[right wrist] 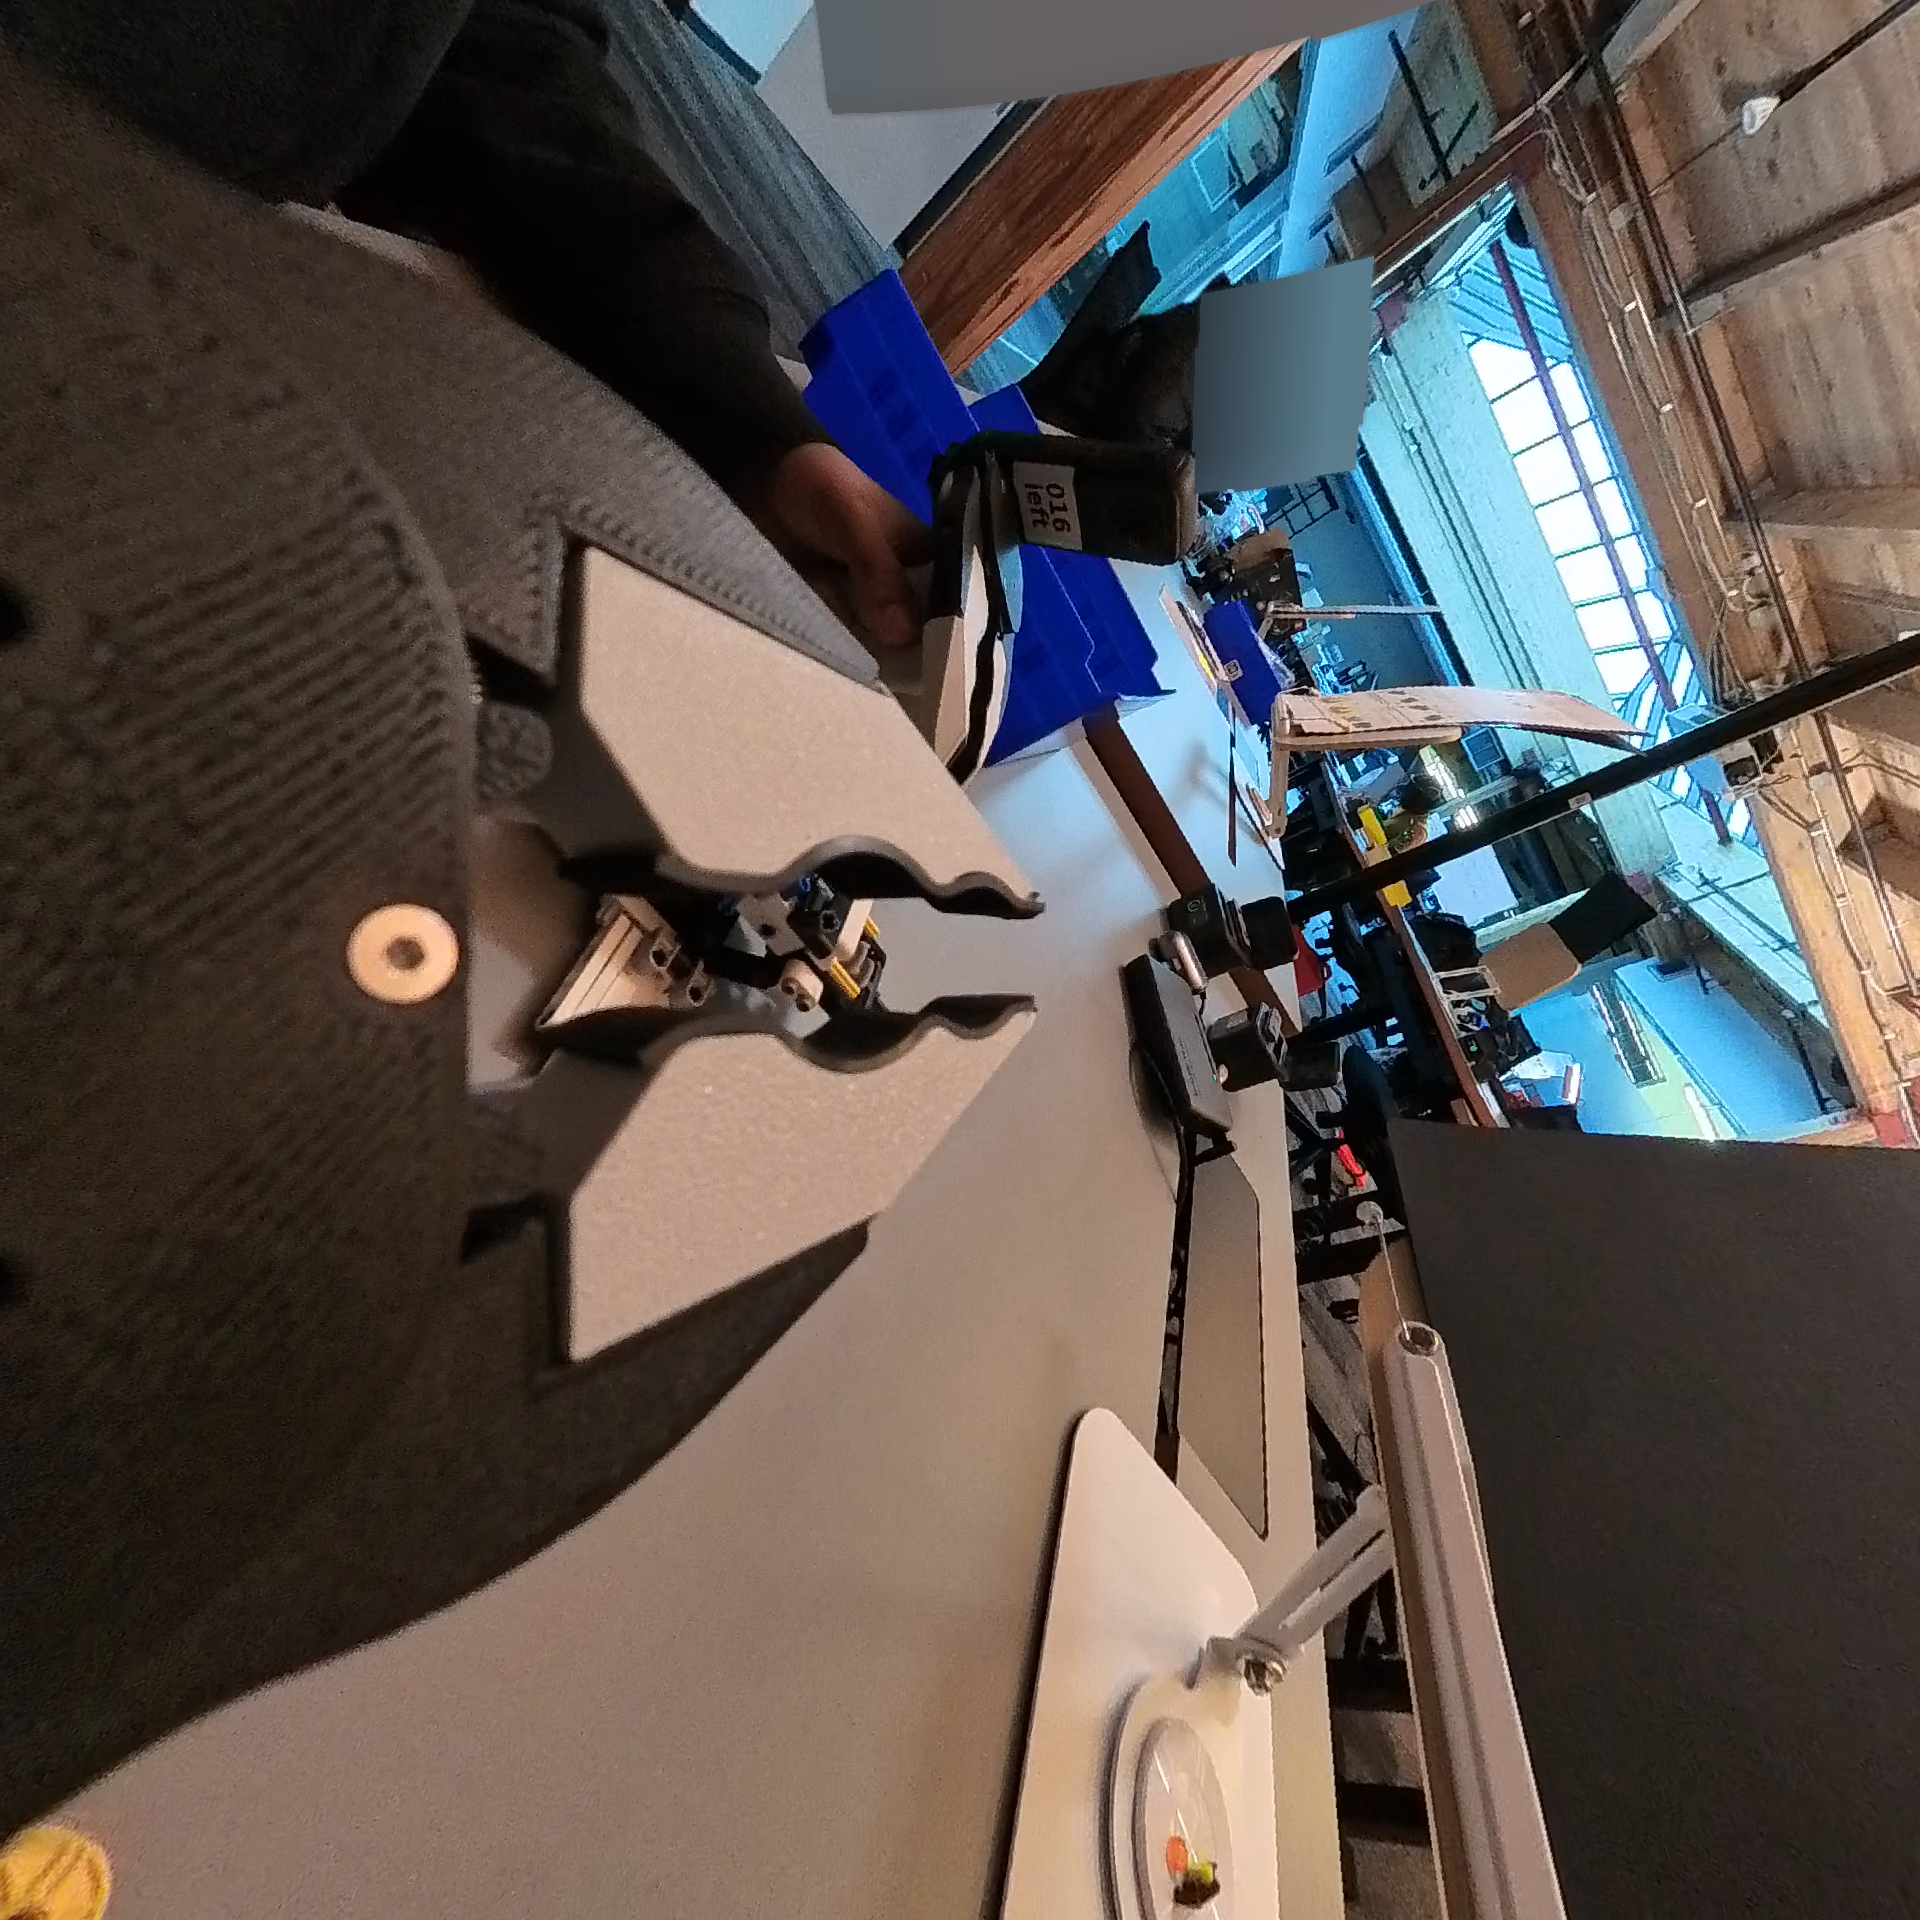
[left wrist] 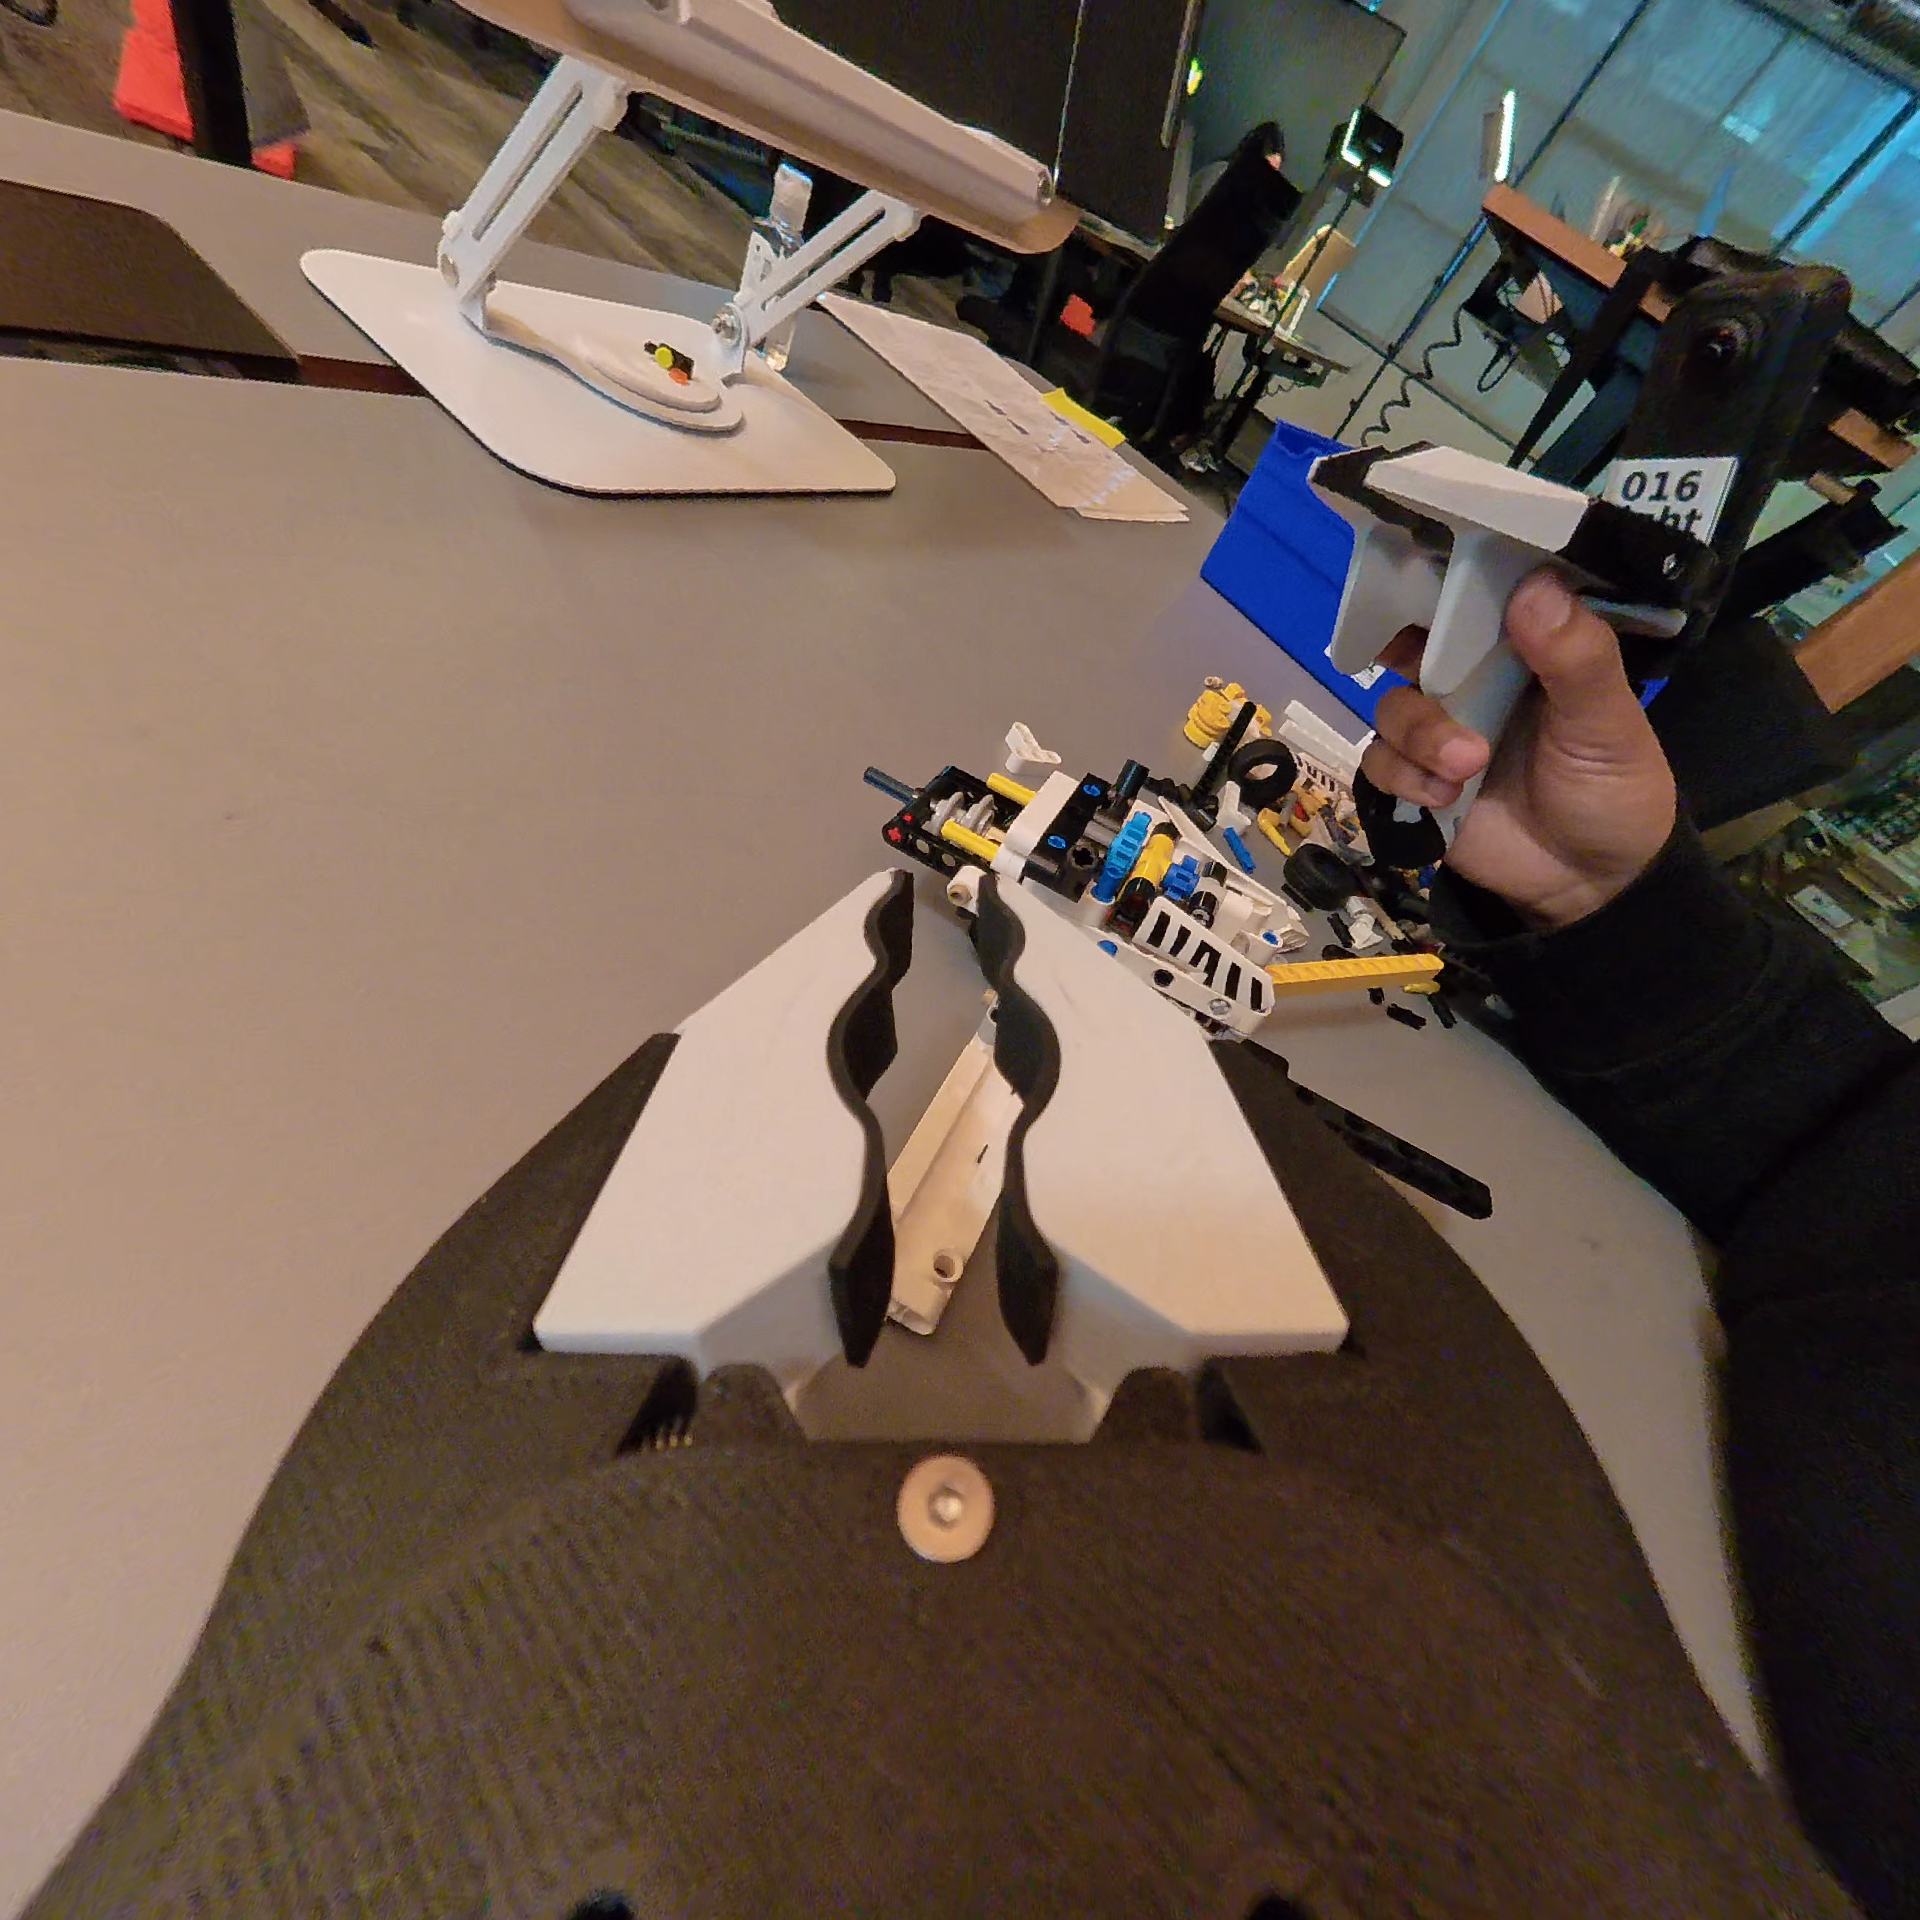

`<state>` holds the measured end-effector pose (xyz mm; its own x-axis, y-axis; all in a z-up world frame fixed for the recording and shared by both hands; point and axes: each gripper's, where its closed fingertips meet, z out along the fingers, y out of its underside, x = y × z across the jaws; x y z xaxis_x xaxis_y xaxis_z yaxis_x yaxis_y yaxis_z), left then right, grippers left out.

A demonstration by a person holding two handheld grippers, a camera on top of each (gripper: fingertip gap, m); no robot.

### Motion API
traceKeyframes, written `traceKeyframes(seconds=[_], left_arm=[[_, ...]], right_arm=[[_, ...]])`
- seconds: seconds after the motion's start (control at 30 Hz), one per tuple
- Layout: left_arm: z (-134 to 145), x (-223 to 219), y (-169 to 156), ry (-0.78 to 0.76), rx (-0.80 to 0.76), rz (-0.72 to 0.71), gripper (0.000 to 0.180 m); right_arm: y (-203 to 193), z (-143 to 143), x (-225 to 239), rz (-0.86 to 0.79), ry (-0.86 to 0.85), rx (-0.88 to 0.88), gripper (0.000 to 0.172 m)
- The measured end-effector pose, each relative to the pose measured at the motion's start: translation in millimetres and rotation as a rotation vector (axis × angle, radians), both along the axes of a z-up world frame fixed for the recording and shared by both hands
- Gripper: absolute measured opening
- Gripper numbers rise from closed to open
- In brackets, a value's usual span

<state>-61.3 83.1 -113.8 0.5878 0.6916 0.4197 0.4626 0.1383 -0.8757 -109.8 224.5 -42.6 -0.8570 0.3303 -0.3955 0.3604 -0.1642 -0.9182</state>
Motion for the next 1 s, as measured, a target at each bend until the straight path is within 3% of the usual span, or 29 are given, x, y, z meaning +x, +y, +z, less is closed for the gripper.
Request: traceKeyframes(seconds=[0.6,0.7,0.87,1.0], left_arm=[[0,1,3,-0.005,0.009,-0.016,0.01],[0,2,5,-0.004,0.014,-0.026,0.012],[4,7,17,0.019,0.017,-0.076,0.024],[15,11,32,0.055,0.035,-0.107,0.047]], right_arm=[[-9,-7,6,0.027,0.014,0.059,0.014],[-17,-27,9,0.082,-0.037,0.164,0.016],[-26,-95,28,0.215,-0.115,0.565,0.015],[-32,-104,38,0.254,-0.08,0.632,0.015]])
